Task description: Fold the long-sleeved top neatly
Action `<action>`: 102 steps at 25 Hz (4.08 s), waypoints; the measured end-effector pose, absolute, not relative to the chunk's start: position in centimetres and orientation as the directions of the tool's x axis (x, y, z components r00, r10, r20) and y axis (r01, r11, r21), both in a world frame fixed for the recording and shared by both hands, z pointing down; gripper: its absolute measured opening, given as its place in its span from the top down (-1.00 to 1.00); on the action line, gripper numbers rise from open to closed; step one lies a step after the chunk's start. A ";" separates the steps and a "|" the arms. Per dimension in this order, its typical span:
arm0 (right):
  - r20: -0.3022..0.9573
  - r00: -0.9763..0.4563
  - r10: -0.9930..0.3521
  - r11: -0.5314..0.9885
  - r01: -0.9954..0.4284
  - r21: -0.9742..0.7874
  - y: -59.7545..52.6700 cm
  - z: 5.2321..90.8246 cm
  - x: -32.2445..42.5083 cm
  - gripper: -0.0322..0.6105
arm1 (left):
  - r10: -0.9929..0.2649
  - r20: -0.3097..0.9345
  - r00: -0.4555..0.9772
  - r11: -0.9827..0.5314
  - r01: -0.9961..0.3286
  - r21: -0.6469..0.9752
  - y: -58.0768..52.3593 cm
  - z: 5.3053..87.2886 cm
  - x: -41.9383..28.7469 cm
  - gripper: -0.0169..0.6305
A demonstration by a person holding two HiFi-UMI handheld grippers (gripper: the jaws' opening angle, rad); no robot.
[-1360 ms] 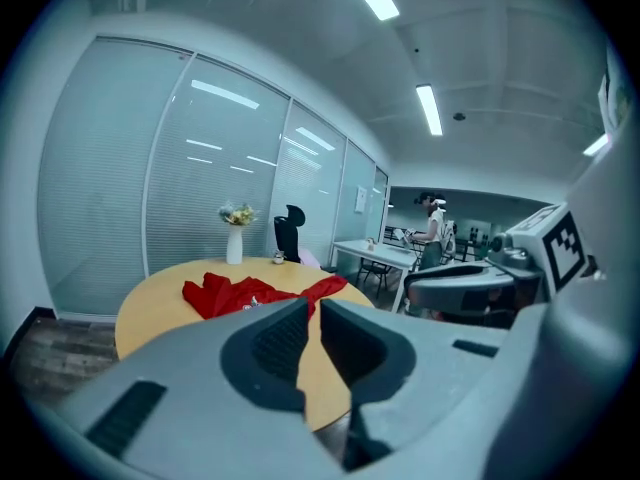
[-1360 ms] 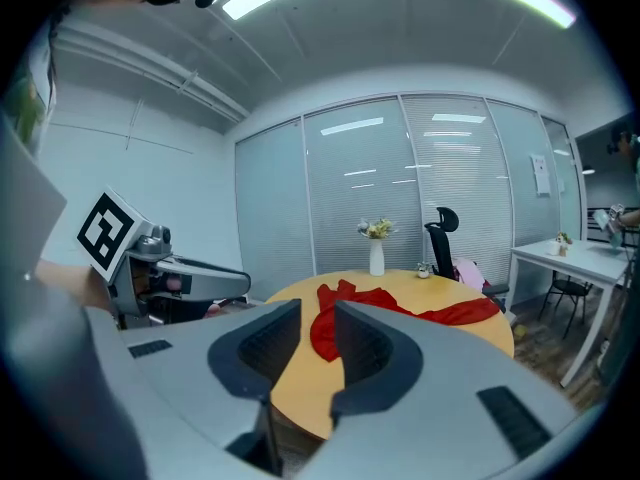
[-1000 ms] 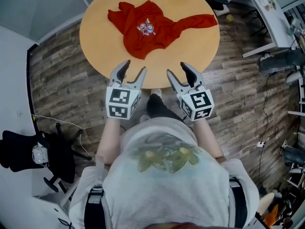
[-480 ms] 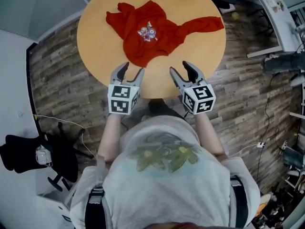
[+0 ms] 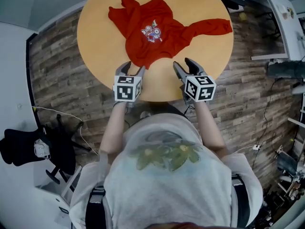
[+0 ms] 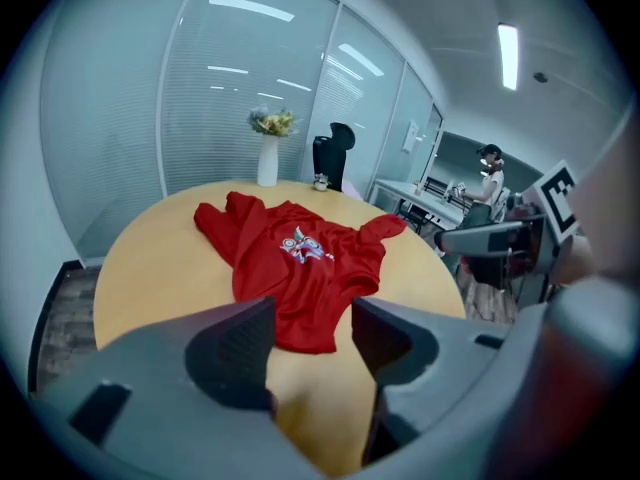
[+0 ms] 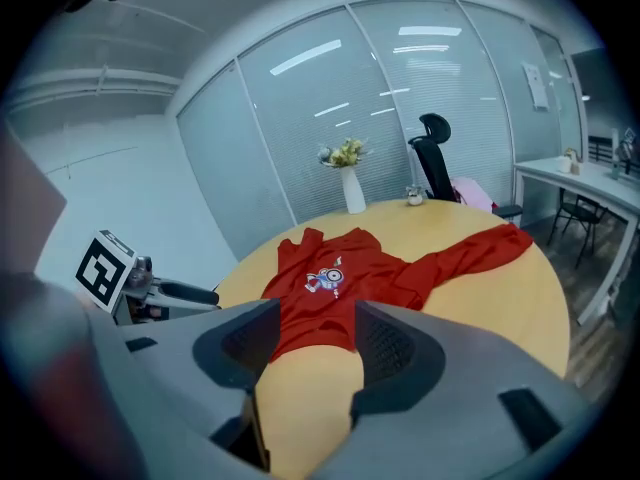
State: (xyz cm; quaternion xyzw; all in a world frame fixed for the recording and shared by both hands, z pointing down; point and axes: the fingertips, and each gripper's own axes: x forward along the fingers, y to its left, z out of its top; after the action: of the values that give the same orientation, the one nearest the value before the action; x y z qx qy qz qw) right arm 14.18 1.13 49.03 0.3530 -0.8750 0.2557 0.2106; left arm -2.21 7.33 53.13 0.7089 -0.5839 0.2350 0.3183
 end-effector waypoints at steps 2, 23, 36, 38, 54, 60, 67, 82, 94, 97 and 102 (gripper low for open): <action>0.581 -0.654 -0.485 0.605 -0.730 -0.317 0.2 50.5 14.0 0.20 | -0.655 0.731 0.192 -0.089 -0.980 0.178 6.9 54.7 -2.7 0.27; 0.813 -0.475 -0.337 0.575 -0.787 -0.221 -6.3 63.6 13.2 0.69 | -0.514 0.856 0.051 0.040 -0.996 0.083 4.5 64.2 -5.1 0.70; 0.856 -0.460 -0.234 0.656 -0.725 -0.210 2.0 63.7 17.1 0.75 | -0.420 0.900 0.120 0.073 -0.984 0.165 12.1 63.2 -1.7 0.82; 0.861 -0.467 -0.199 0.649 -0.721 -0.242 3.2 64.3 17.4 0.75 | -0.360 0.922 0.142 0.074 -0.981 0.180 13.7 64.3 -0.9 0.82; 0.771 -0.554 -0.313 0.562 -0.763 -0.320 -2.4 60.2 20.3 0.45 | -0.599 0.794 0.107 0.199 -0.940 0.277 7.0 55.7 -8.4 0.51; 0.749 -0.527 -0.402 0.535 -0.799 -0.274 -8.2 58.8 21.5 0.37 | -0.596 0.800 0.072 0.198 -0.952 0.233 4.3 56.2 -10.8 0.51; 0.699 -0.596 -0.395 0.657 -0.715 -0.239 -12.8 56.6 15.2 0.37 | -0.601 0.798 0.055 0.149 -0.972 0.180 -2.4 56.0 -12.2 0.51; 0.775 -0.565 -0.282 0.841 -0.534 -0.084 -23.2 60.9 0.8 0.38 | -0.483 0.873 0.064 0.073 -0.991 0.113 -12.1 62.6 -18.8 0.49; 0.813 -0.420 -0.404 0.636 -0.767 -0.080 -32.8 64.4 5.7 0.43 | -0.538 0.830 0.150 -0.136 -0.987 0.091 -25.8 63.5 -18.2 0.48; 0.810 -0.387 -0.441 0.570 -0.818 -0.080 -35.4 64.5 8.1 0.43 | -0.574 0.806 0.146 -0.230 -0.973 0.012 -30.9 63.4 -16.4 0.49; 0.779 -0.380 -0.498 0.491 -0.865 -0.108 -37.5 64.2 10.4 0.47 | -0.614 0.774 0.155 -0.308 -0.950 -0.054 -35.2 62.7 -14.0 0.49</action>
State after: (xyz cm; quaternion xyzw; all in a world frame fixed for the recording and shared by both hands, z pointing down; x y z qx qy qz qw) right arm 10.42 -37.54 64.25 0.4321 -0.7887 0.2608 0.3511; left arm -14.01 -35.16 62.74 0.7236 -0.5405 0.3609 0.2324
